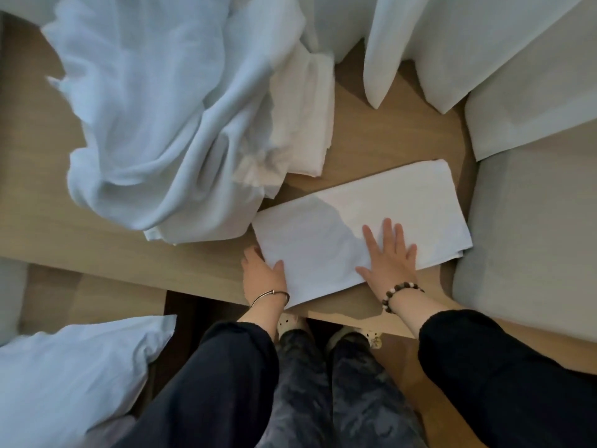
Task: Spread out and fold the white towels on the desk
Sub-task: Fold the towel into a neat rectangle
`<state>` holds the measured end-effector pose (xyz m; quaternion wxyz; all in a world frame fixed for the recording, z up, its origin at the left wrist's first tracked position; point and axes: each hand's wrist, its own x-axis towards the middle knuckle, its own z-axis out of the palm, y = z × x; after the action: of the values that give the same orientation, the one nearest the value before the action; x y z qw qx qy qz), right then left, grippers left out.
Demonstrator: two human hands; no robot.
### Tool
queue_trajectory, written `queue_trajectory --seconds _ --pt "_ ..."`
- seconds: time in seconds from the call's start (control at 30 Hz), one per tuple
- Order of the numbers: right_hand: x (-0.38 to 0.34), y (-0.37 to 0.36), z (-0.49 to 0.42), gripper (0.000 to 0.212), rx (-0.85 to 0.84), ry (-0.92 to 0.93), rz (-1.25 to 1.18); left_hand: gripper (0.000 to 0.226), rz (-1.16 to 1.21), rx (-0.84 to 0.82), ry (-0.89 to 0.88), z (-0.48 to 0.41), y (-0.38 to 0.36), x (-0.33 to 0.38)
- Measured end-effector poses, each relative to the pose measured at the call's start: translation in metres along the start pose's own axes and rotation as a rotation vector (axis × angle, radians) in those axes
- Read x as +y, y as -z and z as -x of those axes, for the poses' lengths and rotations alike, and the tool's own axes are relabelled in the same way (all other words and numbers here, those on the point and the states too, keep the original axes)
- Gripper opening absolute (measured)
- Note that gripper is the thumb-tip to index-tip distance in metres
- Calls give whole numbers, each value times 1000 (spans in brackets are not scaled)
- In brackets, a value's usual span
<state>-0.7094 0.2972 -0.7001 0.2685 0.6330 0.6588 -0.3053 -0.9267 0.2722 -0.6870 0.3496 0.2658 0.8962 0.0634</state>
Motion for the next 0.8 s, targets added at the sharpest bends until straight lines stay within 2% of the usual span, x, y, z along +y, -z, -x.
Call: queue_trajectory --seconds 0.07,0.2,0.27,0.33,0.4,0.47,0.53,0.7,0.8 --pt "-5 0 -4 81 21 1 -5 34 53 -78 68 -4 0 -7" --pt "-5 -1 -6 79 64 28 -20 21 26 -159 -13 -10 -1 -18" --pt "-4 -1 -2 70 168 15 -156 19 53 -162 -30 -13 0 -20" --pt "-3 -2 3 54 386 -118 -445 19 31 -159 -39 -15 0 -20" --pt "-1 0 6 42 542 -454 -771 16 -41 -126 -51 -16 -1 -18" --pt "3 7 5 43 502 -809 -1111 17 -87 -69 -56 -15 -3 -16" --pt "11 11 -1 47 428 -987 -1272 23 -77 -17 -31 -15 -5 -13" --pt "19 15 -10 45 358 -1107 -1322 21 -7 21 -27 -16 -8 -15" --pt "25 14 -14 39 314 -1093 -1278 17 40 0 -45 -18 -7 -18"
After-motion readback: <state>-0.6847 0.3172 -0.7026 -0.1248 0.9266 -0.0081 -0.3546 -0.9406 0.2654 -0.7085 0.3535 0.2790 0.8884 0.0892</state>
